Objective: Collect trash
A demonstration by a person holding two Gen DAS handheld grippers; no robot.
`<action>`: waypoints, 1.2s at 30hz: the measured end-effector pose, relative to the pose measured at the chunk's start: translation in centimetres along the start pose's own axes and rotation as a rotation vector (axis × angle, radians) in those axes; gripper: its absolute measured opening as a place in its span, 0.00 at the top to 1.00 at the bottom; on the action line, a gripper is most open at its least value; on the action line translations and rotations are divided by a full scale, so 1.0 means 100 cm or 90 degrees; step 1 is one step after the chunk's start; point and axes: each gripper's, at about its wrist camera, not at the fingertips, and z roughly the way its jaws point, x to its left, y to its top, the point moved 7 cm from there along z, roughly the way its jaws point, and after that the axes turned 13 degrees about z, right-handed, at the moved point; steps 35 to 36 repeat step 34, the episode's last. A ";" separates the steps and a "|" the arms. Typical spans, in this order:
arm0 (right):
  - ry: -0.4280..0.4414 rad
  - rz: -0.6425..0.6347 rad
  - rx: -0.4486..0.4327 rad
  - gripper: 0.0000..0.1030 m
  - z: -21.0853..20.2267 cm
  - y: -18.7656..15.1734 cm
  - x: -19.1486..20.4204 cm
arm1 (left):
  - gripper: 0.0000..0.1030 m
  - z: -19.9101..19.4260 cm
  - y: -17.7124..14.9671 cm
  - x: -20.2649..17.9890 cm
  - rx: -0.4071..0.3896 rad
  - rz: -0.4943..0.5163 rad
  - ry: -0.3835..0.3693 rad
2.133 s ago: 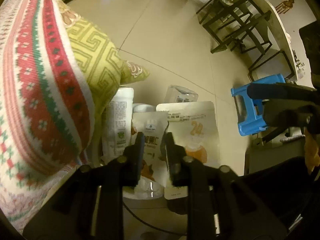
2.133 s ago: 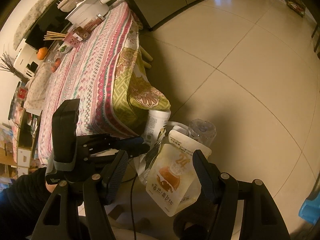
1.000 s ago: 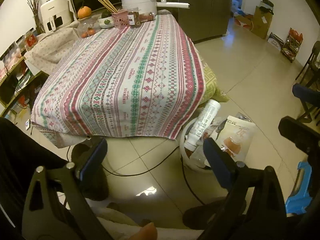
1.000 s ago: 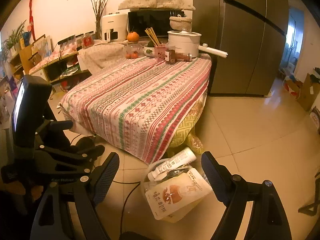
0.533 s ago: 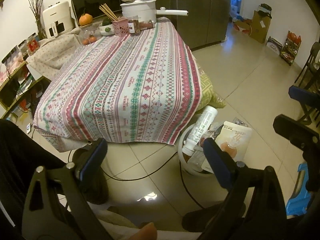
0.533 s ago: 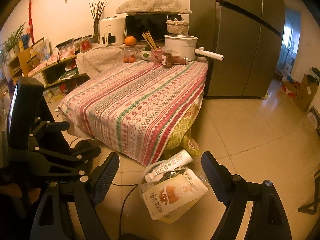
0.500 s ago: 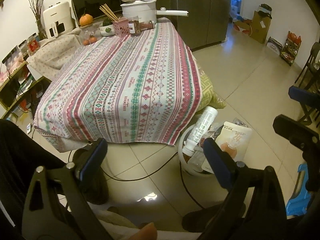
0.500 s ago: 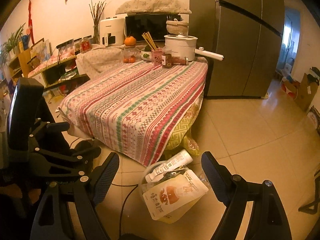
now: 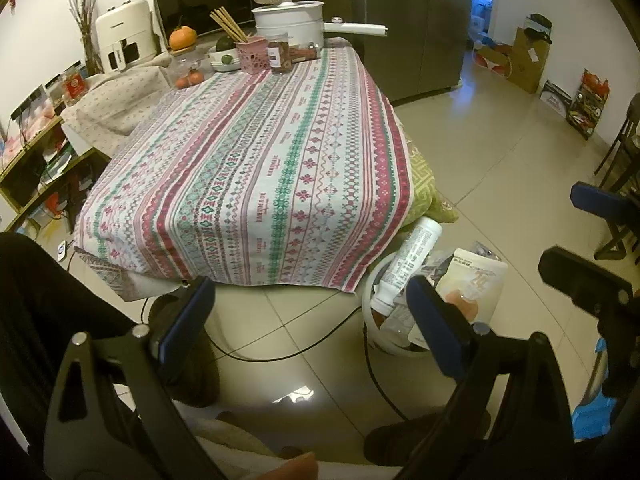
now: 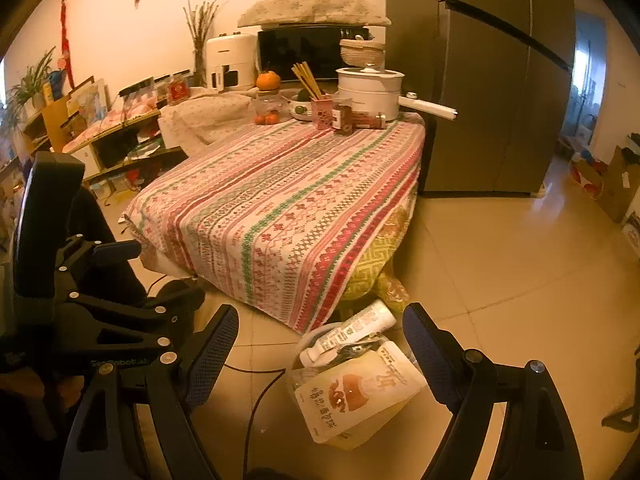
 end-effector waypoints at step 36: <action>0.043 -0.083 0.012 0.17 0.010 0.005 -0.001 | 0.06 0.001 -0.003 -0.003 0.005 -0.014 0.040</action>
